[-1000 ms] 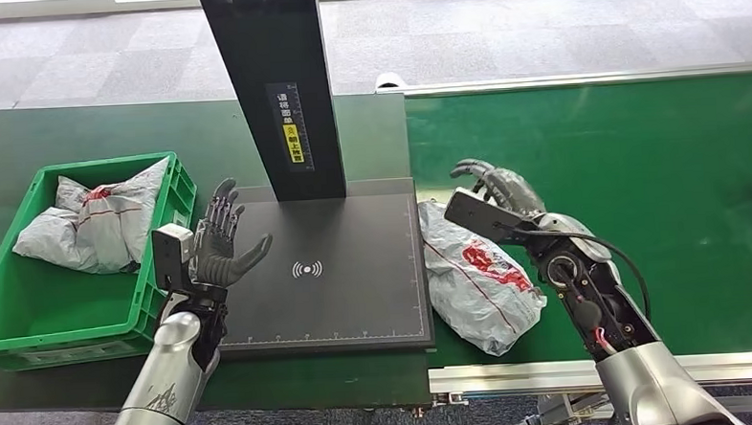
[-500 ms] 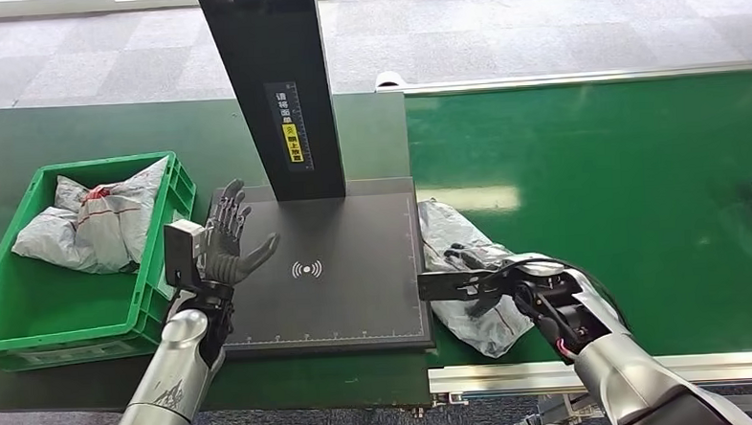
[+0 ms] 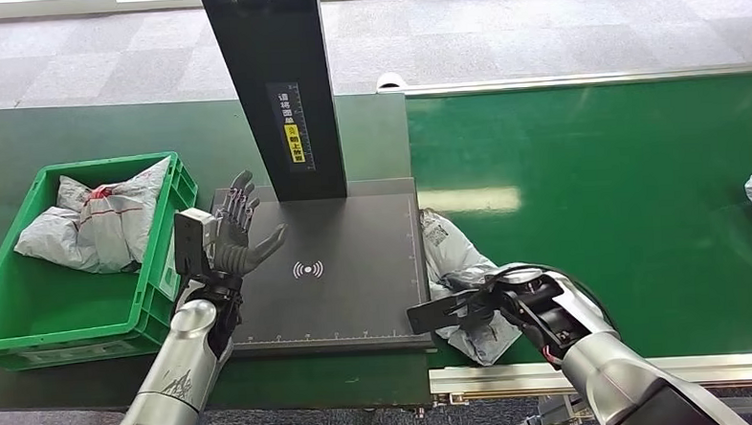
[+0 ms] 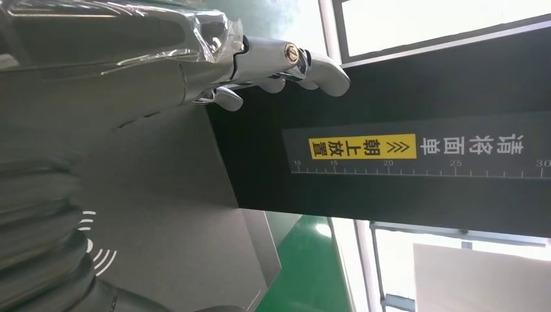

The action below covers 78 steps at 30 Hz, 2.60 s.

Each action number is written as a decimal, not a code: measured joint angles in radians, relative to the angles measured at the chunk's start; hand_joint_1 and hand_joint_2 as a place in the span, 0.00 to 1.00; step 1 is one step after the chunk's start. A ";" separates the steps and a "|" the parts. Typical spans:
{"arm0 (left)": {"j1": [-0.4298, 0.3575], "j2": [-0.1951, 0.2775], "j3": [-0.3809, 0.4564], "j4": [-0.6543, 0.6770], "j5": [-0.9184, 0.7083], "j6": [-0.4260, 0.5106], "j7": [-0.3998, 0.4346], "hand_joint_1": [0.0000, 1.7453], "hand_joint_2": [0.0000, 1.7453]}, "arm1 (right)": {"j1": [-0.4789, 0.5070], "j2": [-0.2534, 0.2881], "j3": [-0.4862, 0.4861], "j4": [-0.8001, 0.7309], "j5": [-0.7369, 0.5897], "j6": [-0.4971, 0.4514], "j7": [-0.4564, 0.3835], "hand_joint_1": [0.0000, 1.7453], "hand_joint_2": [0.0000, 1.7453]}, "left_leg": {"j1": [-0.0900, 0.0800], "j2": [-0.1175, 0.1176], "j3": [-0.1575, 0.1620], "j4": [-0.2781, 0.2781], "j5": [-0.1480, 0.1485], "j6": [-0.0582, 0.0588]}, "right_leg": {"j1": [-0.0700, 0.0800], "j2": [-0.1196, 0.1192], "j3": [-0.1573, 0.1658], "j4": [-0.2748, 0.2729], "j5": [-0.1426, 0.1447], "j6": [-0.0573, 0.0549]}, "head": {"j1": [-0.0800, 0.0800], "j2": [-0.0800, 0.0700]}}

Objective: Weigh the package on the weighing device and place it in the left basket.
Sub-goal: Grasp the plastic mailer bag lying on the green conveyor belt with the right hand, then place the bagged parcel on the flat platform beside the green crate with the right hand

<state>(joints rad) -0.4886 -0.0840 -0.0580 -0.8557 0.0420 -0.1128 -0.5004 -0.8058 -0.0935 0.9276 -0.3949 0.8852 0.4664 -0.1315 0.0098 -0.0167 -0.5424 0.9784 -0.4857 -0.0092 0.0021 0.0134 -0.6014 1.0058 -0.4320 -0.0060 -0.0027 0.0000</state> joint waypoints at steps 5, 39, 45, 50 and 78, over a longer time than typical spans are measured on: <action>-0.001 -0.001 0.000 0.002 0.000 0.001 0.001 0.00 1.00 | -0.005 0.000 0.012 0.001 -0.001 -0.004 0.000 1.00 1.00 | 0.000 0.000 0.000 0.000 0.000 0.000 | 0.000 0.000 0.001 0.000 0.000 0.000 | 0.000 0.000; 0.156 -0.002 0.098 -0.262 0.051 0.091 -0.078 0.00 1.00 | 0.307 0.001 -0.567 -0.856 -0.210 -1.026 -0.303 1.00 1.00 | 0.000 0.001 -0.005 0.000 0.000 0.000 | 0.000 0.000 -0.005 0.000 0.000 0.000 | 0.000 0.000; 0.149 -0.010 0.097 -0.262 0.055 0.096 -0.078 0.00 1.00 | 0.338 0.031 -0.587 -0.903 -0.216 -1.032 -0.311 1.00 1.00 | 0.000 0.001 -0.005 0.000 0.000 0.000 | 0.000 0.000 -0.005 0.000 0.000 0.000 | 0.000 0.000; 0.149 -0.012 0.097 -0.262 0.055 0.096 -0.078 0.00 1.00 | 0.346 0.040 -0.593 -0.916 -0.217 -1.032 -0.311 1.00 1.00 | 0.000 0.001 -0.005 0.000 0.000 0.000 | 0.000 0.000 -0.005 0.000 0.000 0.000 | 0.000 0.000; 0.039 -0.052 0.029 -0.206 0.103 0.140 -0.101 0.00 1.00 | 0.235 0.272 -0.344 -0.216 -0.004 -0.658 -0.379 1.00 1.00 | 0.001 0.001 -0.007 -0.001 0.001 -0.001 | 0.001 0.001 -0.006 0.001 0.001 -0.001 | 0.000 0.000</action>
<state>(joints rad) -0.4494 -0.1362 -0.0287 -1.0617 0.1451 0.0268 -0.6011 -0.5710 0.1788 0.5841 -0.6111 0.8812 -0.1912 -0.5104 0.0104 -0.0154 -0.5492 0.9779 -0.4846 -0.0103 0.0027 0.0140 -0.6076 1.0063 -0.4312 -0.0070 -0.0027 0.0000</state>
